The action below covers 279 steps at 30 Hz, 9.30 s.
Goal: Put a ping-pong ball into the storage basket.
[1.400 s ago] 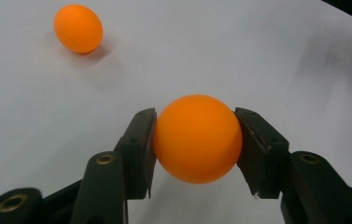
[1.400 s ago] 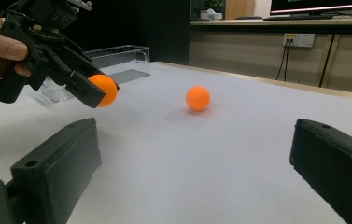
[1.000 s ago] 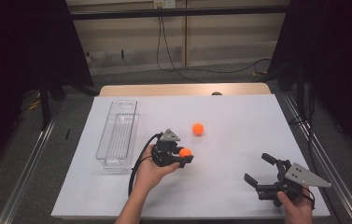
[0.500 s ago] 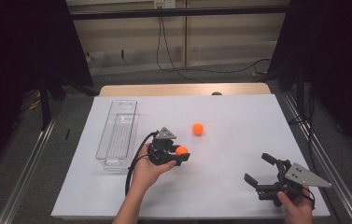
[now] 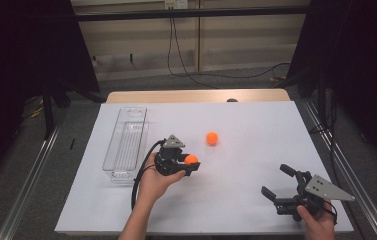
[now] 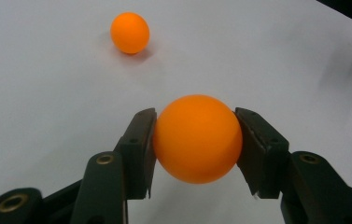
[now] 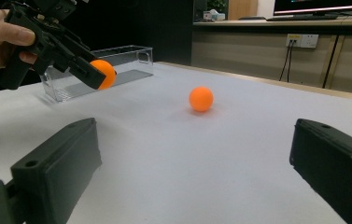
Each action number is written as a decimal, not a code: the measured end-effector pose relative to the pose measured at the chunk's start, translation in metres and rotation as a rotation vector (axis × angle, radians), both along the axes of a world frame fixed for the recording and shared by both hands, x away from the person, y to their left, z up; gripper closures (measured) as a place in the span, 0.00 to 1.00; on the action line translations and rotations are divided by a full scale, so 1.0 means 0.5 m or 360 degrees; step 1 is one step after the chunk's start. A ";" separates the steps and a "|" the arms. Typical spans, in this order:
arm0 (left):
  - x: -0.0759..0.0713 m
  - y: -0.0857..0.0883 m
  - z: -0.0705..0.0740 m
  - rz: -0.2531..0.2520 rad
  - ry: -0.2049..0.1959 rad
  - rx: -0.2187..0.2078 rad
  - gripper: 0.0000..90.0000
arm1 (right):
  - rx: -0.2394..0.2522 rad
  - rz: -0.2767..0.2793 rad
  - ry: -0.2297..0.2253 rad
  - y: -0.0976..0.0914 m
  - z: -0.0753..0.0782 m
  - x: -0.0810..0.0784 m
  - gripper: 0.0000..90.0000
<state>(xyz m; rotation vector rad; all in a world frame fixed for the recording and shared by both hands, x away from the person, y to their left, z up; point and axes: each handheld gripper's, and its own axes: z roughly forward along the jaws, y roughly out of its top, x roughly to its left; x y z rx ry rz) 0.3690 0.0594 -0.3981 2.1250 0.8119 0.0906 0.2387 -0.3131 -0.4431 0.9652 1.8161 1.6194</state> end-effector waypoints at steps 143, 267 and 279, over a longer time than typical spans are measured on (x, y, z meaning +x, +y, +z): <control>0.039 0.156 0.033 0.0387 -0.0083 0.0067 0.57 | 0.0009 0.0014 -0.0004 0.001 0.002 -0.002 0.02; 0.044 0.276 0.044 0.0729 -0.0158 0.0150 0.57 | 0.0011 0.0017 -0.0006 0.000 0.003 -0.003 0.02; 0.045 0.284 0.039 0.0754 -0.0157 0.0155 0.57 | 0.0011 0.0016 -0.0006 0.000 0.003 -0.003 0.02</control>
